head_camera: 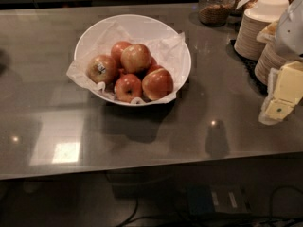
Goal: Pick apple from white bowl
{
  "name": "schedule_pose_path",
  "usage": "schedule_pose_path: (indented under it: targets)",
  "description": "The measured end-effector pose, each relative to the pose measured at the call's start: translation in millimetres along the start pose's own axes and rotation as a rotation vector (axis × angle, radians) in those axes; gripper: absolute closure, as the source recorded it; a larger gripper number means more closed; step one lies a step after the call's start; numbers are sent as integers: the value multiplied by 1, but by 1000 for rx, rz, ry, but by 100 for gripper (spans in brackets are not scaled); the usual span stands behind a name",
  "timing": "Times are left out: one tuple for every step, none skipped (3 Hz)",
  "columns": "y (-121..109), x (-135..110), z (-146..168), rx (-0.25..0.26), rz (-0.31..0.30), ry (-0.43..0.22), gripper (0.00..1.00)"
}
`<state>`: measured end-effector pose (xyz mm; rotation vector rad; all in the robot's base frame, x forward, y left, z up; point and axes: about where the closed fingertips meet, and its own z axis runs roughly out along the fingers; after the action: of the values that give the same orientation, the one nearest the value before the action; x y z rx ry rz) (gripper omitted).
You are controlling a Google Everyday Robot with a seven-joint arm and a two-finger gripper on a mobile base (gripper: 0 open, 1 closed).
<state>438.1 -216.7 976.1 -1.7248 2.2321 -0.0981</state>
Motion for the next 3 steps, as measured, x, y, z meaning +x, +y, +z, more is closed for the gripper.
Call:
schedule_pose_path:
  targets:
    - [0,0,0,0,0,0,0]
    - [-6,-10,5,14,15,-41,0]
    - [-19,-37,21,18,46,-148,0]
